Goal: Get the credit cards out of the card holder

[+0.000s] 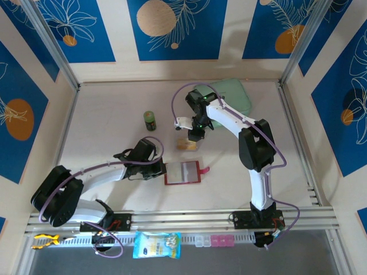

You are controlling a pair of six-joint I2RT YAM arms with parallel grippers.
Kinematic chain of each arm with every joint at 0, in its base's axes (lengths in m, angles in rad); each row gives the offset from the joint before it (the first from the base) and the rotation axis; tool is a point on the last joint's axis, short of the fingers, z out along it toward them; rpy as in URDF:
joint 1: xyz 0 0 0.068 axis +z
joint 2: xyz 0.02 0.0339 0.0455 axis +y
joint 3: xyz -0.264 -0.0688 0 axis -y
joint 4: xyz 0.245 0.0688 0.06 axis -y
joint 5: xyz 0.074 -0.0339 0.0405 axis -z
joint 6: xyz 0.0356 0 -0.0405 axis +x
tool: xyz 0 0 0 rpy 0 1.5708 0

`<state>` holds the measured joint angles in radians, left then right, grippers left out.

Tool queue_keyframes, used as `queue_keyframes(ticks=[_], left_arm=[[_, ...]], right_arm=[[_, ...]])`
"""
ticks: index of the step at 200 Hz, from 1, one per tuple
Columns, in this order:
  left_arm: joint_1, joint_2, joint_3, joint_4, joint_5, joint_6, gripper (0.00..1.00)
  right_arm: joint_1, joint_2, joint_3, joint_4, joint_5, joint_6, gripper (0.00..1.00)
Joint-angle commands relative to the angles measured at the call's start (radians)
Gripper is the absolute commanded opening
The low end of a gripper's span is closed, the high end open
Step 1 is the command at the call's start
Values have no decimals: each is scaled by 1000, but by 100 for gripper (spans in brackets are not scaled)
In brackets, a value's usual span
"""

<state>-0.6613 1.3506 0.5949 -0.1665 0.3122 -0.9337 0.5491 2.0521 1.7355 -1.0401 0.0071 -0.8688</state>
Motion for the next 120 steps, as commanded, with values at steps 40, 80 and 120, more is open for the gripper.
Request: queue_keyframes(ticks=[40, 80, 120], left_arm=[[11, -10, -17, -4, 4, 6, 3], [11, 1, -14, 13, 9, 6, 2], [11, -7, -25, 46, 13, 2, 3]], right_arm=[[13, -192, -98, 102, -126, 231, 18], [63, -319, -286, 259, -200, 528, 13], [136, -432, -496, 438, -216, 889, 10]])
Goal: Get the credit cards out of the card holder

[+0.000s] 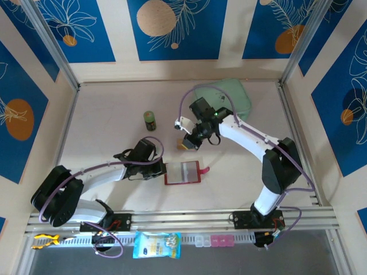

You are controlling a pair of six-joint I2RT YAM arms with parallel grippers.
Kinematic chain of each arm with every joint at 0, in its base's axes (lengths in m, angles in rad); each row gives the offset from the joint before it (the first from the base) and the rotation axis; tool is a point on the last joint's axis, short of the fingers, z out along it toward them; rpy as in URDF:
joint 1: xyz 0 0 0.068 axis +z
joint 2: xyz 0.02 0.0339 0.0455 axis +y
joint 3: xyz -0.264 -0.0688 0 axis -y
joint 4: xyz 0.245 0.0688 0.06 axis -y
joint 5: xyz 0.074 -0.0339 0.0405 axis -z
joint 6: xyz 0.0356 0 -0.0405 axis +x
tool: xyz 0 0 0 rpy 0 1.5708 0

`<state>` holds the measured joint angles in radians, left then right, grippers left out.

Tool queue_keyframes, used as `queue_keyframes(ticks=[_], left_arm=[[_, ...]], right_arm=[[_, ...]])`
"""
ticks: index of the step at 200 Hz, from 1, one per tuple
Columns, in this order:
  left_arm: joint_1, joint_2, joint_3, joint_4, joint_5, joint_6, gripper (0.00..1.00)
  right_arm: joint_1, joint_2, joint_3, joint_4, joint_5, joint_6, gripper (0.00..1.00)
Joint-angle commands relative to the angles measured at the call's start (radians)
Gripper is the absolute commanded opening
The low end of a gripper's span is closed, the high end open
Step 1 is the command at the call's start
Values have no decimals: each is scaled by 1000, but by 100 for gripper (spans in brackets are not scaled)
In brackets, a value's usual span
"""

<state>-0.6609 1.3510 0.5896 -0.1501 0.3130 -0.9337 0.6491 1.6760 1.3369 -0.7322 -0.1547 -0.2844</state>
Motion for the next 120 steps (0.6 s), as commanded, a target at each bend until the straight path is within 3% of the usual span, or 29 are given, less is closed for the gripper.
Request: queue_keyframes(ticks=[1, 43, 70, 120], left_arm=[[10, -8, -20, 30, 12, 2, 3], [9, 7, -28, 53, 25, -2, 3], [10, 42, -38, 105, 57, -23, 2], [8, 34, -36, 34, 8, -14, 0]], right_arm=[[38, -57, -101, 133, -54, 315, 10], [83, -146, -301, 319, -29, 734, 8], [99, -184, -383, 383, -6, 917, 7], [101, -153, -348, 277, -18, 1030, 8]])
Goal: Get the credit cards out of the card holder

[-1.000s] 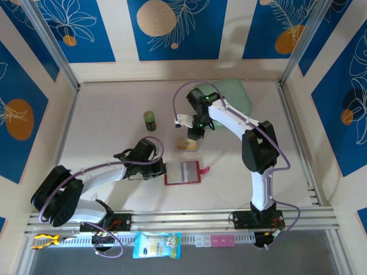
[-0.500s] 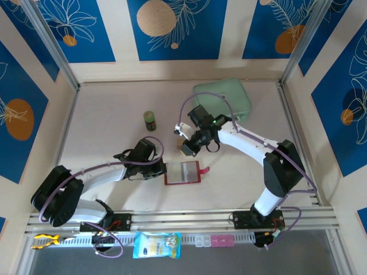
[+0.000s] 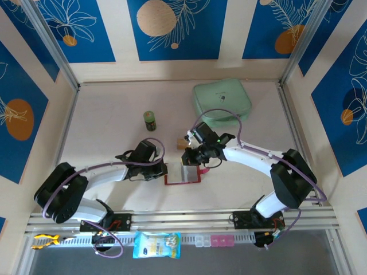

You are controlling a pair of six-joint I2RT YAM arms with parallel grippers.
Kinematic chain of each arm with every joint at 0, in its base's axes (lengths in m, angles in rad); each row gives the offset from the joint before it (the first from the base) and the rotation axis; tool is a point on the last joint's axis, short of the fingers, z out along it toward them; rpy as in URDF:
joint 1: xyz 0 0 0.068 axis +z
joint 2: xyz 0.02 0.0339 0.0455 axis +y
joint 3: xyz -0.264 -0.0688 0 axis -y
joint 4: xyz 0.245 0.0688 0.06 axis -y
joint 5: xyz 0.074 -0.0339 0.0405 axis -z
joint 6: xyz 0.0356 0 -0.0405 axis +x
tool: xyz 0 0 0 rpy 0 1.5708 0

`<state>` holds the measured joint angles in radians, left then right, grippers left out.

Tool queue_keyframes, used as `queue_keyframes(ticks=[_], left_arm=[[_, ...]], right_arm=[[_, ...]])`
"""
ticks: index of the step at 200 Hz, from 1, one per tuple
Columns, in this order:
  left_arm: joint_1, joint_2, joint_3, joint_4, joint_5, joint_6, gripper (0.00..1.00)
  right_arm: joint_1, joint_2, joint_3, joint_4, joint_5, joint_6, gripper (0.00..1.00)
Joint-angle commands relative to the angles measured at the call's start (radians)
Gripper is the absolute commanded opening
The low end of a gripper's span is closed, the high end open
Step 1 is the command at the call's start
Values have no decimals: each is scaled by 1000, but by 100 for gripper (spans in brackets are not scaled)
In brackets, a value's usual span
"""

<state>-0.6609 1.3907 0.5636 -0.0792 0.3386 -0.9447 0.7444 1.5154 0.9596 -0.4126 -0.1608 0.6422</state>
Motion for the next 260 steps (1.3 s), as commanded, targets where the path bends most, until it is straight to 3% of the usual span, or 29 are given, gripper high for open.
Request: queue_keyframes(ticks=[1, 120, 260], left_arm=[[8, -5, -11, -37, -18, -3, 0], [8, 48, -2, -65, -26, 3, 0], [8, 76, 19, -96, -34, 30, 0]], right_arm=[[6, 8, 30, -43, -13, 103, 8], [16, 144, 24, 44, -126, 182, 31], [27, 275, 76, 69, -179, 175, 31]])
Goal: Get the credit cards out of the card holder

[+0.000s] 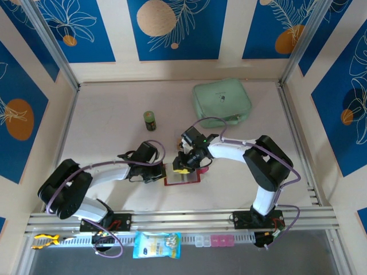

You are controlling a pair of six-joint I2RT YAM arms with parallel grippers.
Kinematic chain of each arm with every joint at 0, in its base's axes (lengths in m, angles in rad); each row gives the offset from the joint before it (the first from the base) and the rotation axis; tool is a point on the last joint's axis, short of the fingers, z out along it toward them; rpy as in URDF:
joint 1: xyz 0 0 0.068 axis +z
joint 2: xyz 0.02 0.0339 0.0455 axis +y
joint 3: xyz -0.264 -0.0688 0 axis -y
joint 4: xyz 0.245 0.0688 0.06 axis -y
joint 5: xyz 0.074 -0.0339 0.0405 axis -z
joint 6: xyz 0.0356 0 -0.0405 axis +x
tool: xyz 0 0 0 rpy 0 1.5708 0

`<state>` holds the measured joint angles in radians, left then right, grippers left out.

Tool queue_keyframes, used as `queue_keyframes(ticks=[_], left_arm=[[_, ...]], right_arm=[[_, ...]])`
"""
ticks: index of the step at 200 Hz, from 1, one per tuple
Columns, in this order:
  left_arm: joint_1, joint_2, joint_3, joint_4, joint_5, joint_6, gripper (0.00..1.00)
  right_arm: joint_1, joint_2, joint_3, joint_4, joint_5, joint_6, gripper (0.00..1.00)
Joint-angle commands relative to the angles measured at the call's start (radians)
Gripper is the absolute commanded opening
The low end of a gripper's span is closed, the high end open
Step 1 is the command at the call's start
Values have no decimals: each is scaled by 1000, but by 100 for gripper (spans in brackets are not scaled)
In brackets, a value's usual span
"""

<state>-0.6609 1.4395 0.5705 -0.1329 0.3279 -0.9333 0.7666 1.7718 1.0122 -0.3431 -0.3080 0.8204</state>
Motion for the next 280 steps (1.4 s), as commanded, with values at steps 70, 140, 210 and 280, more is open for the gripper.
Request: queue_keyframes(ticks=[70, 140, 210, 280], left_arm=[[8, 37, 17, -47, -20, 22, 0], [9, 47, 22, -52, -21, 23, 0], [10, 56, 30, -53, -20, 26, 0], [8, 62, 41, -60, -17, 28, 0]], right_arm=[[5, 29, 34, -72, 27, -28, 31], [0, 23, 34, -99, 52, -43, 31], [2, -21, 14, -45, 19, -39, 25], [2, 42, 16, -25, -1, -29, 27]])
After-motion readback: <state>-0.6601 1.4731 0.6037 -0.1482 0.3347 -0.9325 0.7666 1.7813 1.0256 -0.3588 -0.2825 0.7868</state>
